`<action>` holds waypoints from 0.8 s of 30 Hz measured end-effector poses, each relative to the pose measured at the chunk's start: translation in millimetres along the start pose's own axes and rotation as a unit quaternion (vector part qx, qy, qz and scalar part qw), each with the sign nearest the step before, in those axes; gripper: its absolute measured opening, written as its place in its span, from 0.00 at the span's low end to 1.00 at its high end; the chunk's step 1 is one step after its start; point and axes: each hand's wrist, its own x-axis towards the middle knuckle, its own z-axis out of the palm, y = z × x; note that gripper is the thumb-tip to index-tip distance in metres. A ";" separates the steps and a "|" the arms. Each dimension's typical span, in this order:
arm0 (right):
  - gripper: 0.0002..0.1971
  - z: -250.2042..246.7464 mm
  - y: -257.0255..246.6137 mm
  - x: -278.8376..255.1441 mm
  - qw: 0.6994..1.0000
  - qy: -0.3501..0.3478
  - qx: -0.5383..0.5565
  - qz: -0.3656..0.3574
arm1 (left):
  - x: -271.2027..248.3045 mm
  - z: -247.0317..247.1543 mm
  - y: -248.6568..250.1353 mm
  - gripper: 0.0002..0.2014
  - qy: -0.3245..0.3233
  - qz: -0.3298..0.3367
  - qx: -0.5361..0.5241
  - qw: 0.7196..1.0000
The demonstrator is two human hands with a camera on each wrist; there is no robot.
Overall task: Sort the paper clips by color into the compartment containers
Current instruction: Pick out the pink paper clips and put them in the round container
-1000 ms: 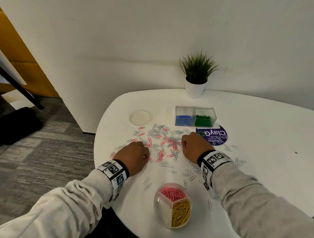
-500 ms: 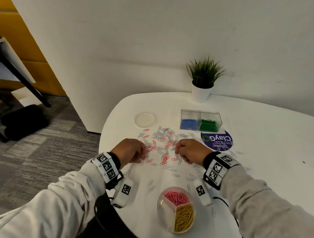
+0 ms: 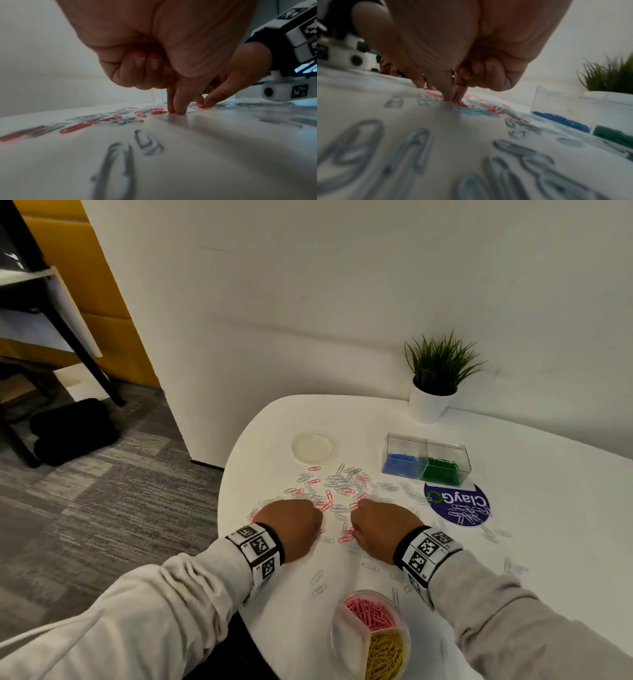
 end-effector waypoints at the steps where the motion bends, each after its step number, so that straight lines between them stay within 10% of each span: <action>1: 0.16 0.7 -1.2 -0.9 1.000 0.003 -0.013 -0.005 | 0.0 0.6 0.7 0.12 0.000 0.002 0.009 1.000; 15: 0.04 -53.6 -36.1 -106.1 0.985 -0.051 0.162 -0.008 | -9.2 -42.0 7.4 0.05 0.037 0.034 -0.100 0.994; 24: 0.12 -45.7 -37.3 -120.8 0.986 -0.055 0.156 0.001 | -38.5 -52.3 48.0 0.02 -0.070 0.139 -0.131 0.979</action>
